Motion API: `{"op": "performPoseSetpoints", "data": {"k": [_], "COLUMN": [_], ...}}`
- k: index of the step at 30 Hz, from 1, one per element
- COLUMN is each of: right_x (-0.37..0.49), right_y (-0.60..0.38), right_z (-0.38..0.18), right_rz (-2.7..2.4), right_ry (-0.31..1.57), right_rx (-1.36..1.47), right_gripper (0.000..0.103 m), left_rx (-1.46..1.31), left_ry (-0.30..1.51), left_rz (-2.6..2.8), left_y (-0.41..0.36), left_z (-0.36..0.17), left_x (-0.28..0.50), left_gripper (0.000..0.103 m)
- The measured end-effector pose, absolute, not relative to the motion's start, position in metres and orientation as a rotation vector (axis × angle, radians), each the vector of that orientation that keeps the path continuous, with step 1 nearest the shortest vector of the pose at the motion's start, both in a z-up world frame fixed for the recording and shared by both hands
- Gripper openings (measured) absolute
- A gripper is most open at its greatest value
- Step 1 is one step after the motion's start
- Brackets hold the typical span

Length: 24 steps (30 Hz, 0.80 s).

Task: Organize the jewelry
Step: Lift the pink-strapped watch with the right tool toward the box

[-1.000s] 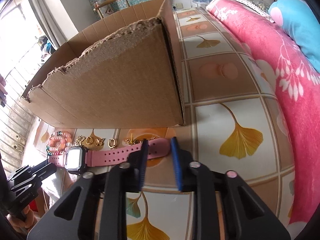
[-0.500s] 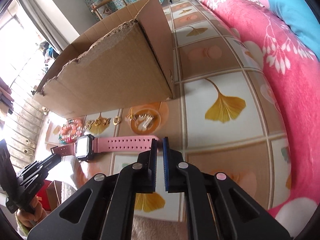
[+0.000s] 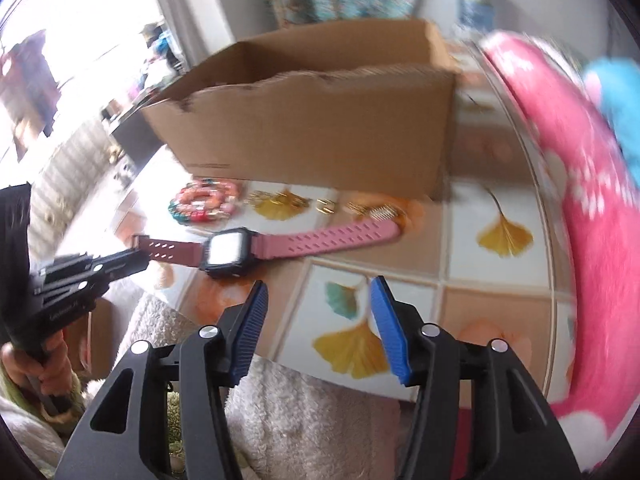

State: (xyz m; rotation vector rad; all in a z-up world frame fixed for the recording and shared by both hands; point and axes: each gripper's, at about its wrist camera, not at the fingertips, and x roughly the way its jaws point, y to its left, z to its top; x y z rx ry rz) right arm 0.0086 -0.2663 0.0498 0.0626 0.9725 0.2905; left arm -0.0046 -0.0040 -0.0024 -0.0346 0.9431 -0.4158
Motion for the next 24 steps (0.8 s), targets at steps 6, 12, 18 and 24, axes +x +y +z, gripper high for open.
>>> {"op": "performPoseSetpoints", "data": {"k": [6, 12, 18, 24], "right_x": [0.018, 0.031, 0.052, 0.064], "right_y": [-0.211, -0.178, -0.166, -0.181], "right_z": [0.043, 0.031, 0.024, 0.02], "right_rz": [0.45, 0.613, 0.694, 0.707], "right_ry": [0.921, 0.916, 0.964, 1.028], "right_rx": [-0.186, -0.339, -0.405, -0.41], "right_gripper": [0.064, 0.066, 0.066, 0.064], "left_rx": [-0.033, -0.016, -0.021, -0.058], "left_ry": [0.924, 0.91, 0.894, 0.905], "left_rz": [-0.419, -0.419, -0.415, -0.422], "left_y": [0.0, 0.003, 0.009, 0.016], "left_z": [0.001, 0.003, 0.011, 0.016], "left_x": [-0.004, 0.001, 0.01, 0.019], "left_gripper": [0.005, 0.005, 0.005, 0.005]}}
